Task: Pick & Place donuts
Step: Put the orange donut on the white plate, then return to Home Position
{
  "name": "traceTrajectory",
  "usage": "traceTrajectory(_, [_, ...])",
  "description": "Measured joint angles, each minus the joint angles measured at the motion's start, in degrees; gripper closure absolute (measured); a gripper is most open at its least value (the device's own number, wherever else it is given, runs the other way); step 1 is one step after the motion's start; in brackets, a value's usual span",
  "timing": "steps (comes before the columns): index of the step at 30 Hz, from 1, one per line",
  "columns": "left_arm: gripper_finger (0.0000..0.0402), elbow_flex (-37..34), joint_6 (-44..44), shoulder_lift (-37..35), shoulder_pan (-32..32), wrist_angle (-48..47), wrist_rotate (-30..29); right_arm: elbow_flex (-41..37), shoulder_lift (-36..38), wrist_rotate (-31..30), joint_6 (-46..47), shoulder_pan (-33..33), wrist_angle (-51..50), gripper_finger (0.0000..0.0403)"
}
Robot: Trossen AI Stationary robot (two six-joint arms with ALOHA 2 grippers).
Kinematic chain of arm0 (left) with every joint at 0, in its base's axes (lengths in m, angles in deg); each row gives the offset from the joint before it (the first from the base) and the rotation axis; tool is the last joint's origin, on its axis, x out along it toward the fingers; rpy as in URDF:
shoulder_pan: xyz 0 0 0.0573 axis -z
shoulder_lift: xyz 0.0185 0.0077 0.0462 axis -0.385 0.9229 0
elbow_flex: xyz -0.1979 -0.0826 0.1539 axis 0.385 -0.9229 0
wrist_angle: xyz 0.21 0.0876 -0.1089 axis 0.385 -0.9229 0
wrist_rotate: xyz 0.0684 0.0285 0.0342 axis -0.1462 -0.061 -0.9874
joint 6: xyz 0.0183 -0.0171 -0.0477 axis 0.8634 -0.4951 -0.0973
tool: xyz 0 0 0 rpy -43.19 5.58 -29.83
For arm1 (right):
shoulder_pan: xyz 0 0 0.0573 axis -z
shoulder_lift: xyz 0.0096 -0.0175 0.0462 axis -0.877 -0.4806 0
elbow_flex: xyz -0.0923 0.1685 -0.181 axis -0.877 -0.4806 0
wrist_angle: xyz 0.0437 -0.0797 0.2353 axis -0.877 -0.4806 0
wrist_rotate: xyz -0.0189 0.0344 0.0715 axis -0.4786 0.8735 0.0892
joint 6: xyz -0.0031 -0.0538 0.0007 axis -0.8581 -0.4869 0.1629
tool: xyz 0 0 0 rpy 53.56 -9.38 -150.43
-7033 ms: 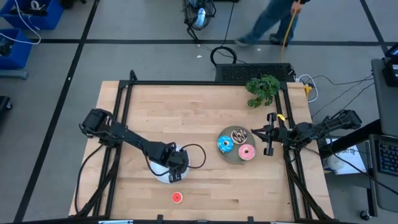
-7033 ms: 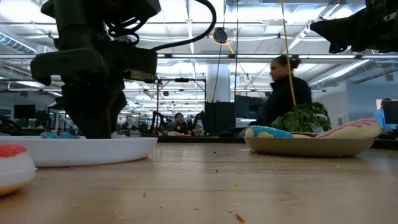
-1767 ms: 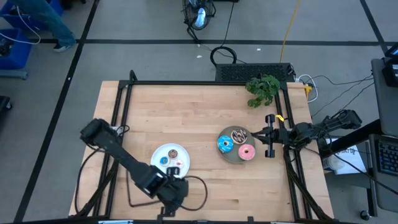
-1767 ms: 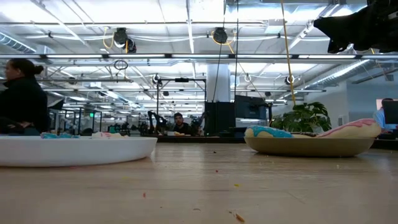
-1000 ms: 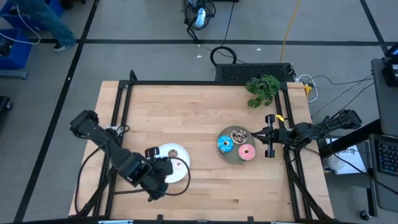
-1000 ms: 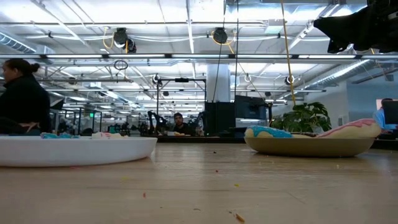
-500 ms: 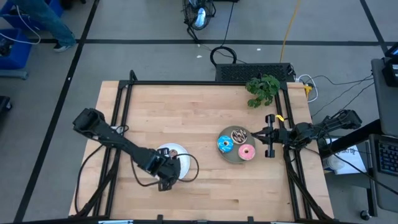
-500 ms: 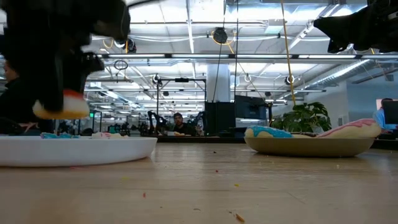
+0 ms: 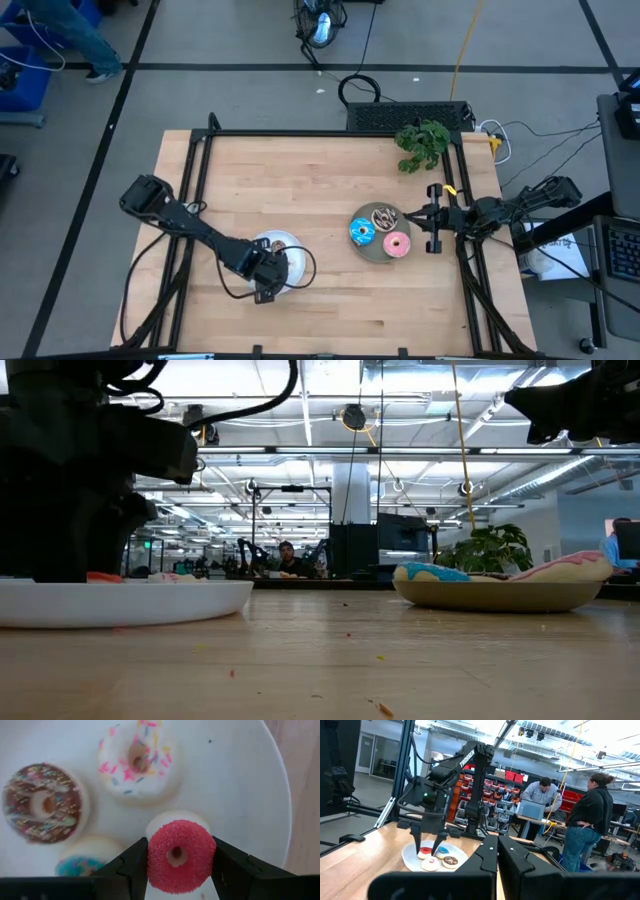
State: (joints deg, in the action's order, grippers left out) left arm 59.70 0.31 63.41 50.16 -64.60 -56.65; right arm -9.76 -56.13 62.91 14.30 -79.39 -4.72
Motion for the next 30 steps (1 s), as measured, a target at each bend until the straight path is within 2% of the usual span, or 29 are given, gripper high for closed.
traceTrajectory(13, [0.021, 1.1, 2.6, 0.7, 0.7, 1.1, -1.0, 0.0, 0.0, 0.0, -0.2, 0.0, 0.0, 0.0403])
traceTrajectory(22, [0.0124, 2.4, 2.6, 0.7, 0.6, 0.5, -1.0, 0.0, 0.0, 0.0, -0.4, 0.0, 0.0, 0.0403])
traceTrajectory(26, [0.009, 2.4, 2.2, -0.7, 0.3, -4.1, 0.5, 0.0, 0.0, 0.0, -0.6, 0.0, 0.0, 0.0403])
traceTrajectory(30, [0.0075, 2.5, -0.2, -3.4, -0.2, -8.4, 2.3, 0.0, 0.0, 0.0, -0.7, 0.0, 0.0, 0.0403])
